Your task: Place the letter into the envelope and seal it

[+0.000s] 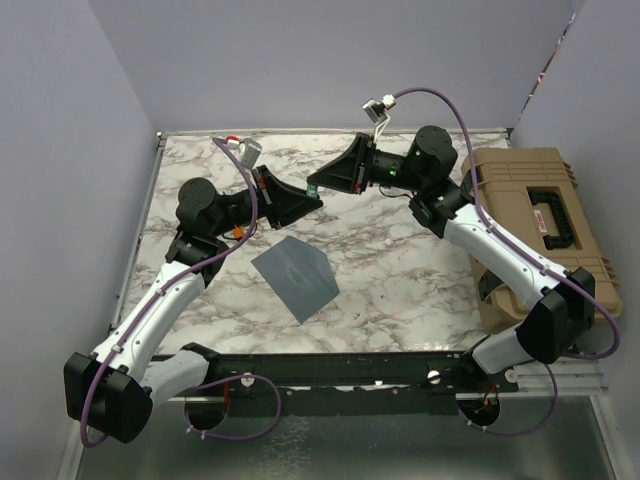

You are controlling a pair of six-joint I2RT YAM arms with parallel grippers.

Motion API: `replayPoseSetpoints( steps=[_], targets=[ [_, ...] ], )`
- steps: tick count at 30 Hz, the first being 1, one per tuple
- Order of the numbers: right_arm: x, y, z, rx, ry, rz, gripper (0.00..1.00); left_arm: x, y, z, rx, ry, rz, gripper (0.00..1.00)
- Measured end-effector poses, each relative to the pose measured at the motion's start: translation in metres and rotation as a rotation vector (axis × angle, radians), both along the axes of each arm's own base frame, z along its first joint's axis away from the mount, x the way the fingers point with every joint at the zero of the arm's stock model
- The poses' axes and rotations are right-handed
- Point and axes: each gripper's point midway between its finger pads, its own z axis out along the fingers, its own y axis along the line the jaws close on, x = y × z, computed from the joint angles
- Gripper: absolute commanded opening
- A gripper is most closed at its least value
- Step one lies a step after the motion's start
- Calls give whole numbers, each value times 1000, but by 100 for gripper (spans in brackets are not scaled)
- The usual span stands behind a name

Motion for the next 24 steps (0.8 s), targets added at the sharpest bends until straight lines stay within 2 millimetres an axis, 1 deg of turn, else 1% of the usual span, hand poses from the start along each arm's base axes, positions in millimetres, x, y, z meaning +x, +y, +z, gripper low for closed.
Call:
replayPoseSetpoints(
  steps=[1, 2, 4, 5, 6, 7, 9, 12, 17, 18, 19, 22, 23, 24],
  targets=[
    [0, 0, 0, 1, -3, -1, 7, -1, 0, 2, -5, 0, -4, 10],
    [0, 0, 1, 3, -8, -2, 2, -1, 0, 3, -8, 6, -5, 22],
    [1, 0, 1, -1, -20, -3, 1, -2, -1, 4, -18, 31, -12, 41],
    [2, 0, 2, -7, -24, -4, 0, -3, -1, 5, -21, 36, -16, 47],
    [3, 1, 4, -14, -22, -5, 0, -3, -1, 6, -24, 40, -21, 52],
    [4, 1, 6, -22, -23, -5, 1, -4, -2, 7, -26, 45, -29, 54],
    [3, 1, 8, -37, -33, 0, 0, -6, -3, 6, -25, 56, -42, 54],
    [-2, 0, 6, -62, -49, 26, 0, -7, -3, 4, -19, 72, -47, 52],
    [-8, 0, -7, -110, -43, 68, 0, -5, -4, 1, -5, 92, -45, 50],
    [-7, 0, -10, -122, -39, 73, 0, -5, -4, 1, -3, 94, -45, 45],
    [-7, 1, -12, -129, -36, 77, 0, -4, -4, 1, -2, 97, -44, 37],
    [-7, 1, -20, -149, -25, 89, 0, -4, -4, 0, 3, 100, -43, 7],
    [-8, 2, -22, -154, -22, 93, 0, -3, -4, -2, 6, 104, -42, 0],
    [-7, 2, -23, -156, -25, 92, 2, -2, -4, -4, 9, 115, -39, 0]
  ],
)
